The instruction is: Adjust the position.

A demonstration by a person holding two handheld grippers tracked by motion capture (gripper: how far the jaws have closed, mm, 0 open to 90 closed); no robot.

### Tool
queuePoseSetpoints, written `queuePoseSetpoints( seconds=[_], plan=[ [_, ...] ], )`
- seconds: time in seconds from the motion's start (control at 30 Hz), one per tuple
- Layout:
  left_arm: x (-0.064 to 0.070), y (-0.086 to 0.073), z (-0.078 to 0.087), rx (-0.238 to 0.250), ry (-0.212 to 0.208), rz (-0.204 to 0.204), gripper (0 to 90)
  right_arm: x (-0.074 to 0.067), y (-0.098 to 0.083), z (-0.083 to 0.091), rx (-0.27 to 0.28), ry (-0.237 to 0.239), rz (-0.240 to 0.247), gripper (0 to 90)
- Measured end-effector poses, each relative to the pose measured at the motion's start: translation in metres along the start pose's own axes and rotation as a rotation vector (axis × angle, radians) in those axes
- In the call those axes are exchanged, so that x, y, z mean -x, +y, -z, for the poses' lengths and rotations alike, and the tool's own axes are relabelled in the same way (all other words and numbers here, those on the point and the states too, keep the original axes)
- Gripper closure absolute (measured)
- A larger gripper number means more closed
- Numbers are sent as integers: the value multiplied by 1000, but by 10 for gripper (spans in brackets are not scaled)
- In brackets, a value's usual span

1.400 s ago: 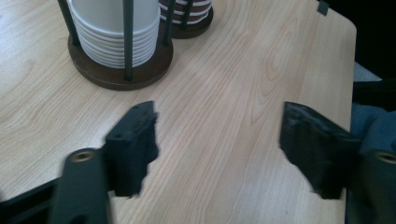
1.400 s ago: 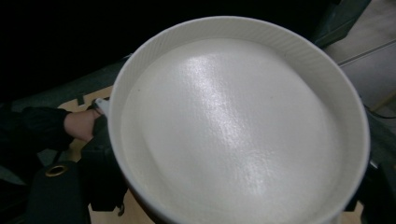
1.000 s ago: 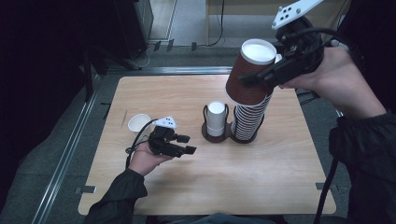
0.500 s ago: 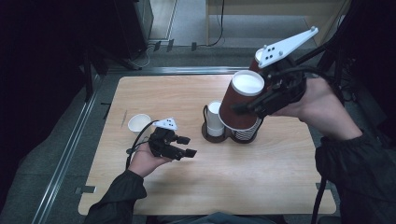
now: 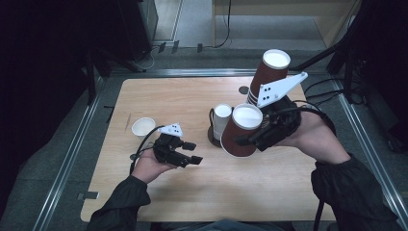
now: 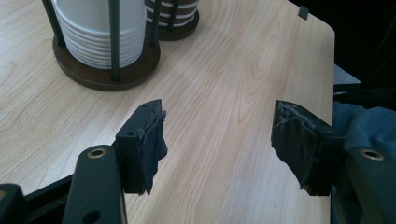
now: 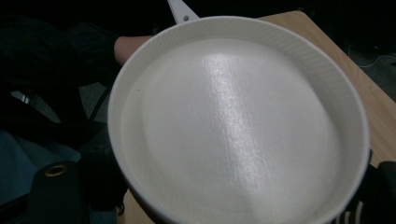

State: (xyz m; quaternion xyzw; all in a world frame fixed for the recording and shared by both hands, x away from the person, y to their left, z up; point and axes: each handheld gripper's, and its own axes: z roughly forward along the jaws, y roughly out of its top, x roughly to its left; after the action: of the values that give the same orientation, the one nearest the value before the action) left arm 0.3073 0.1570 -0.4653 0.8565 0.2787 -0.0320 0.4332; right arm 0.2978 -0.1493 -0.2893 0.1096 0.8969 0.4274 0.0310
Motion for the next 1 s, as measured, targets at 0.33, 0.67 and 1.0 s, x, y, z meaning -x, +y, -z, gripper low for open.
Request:
queuePoseSetpoints(
  seconds=[0.33, 0.67, 1.0],
  plan=[
    [-1, -3, -1, 3, 14, -5, 343, 3, -27, -24, 7, 30, -11, 197],
    [-3, -4, -1, -13, 6, -20, 302, 5, -48, -47, -5, 59, 5, 197],
    [-2, -4, -2, -12, -54, -30, 199, 9, -67, -64, -23, 79, -35, 197]
  ],
)
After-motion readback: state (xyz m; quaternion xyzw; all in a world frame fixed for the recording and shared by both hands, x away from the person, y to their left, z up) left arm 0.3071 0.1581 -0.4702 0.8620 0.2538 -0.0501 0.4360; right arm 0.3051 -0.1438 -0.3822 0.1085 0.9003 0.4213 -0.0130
